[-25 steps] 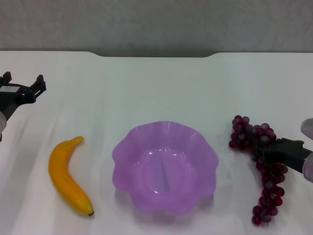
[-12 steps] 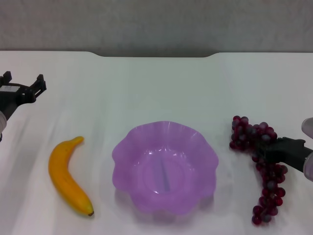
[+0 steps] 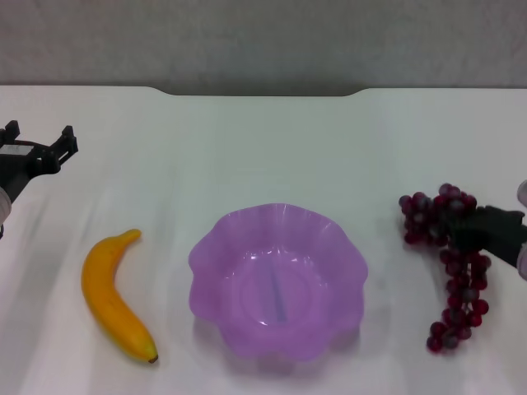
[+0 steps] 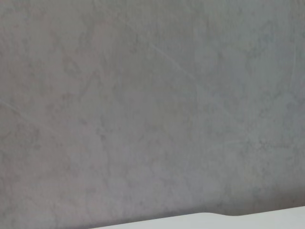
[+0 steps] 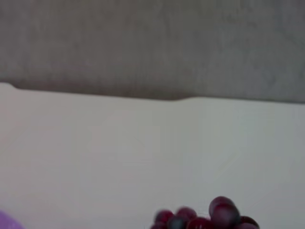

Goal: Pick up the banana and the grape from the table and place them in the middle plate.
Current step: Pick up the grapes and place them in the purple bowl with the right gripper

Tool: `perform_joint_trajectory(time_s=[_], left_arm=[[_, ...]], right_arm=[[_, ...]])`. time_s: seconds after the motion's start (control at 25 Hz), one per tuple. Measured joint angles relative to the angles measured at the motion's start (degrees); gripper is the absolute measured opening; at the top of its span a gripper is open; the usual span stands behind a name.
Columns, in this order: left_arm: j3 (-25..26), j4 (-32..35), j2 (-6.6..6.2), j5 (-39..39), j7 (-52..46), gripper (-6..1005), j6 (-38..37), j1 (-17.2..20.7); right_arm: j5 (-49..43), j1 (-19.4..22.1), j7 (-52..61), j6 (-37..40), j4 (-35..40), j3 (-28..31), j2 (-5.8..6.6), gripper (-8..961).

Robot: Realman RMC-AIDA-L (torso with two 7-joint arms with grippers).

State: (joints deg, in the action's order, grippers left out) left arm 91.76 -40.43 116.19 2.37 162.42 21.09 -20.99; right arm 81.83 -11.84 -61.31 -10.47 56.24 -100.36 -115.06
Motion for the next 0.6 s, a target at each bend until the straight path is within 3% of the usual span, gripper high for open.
perform_joint_trajectory(time_s=[0.4, 0.6], left_arm=[[-0.1, 0.0, 0.06, 0.0, -0.01, 878, 0.0, -0.01], [-0.1, 0.0, 0.1, 0.0, -0.11, 878, 0.0, 0.03]], right_arm=[[-0.57, -0.09, -2.15, 1.15, 4.55, 1.53, 0.19, 328], [-0.58, 0.07, -3.64, 0.93, 8.25, 2.15, 0.19, 268]])
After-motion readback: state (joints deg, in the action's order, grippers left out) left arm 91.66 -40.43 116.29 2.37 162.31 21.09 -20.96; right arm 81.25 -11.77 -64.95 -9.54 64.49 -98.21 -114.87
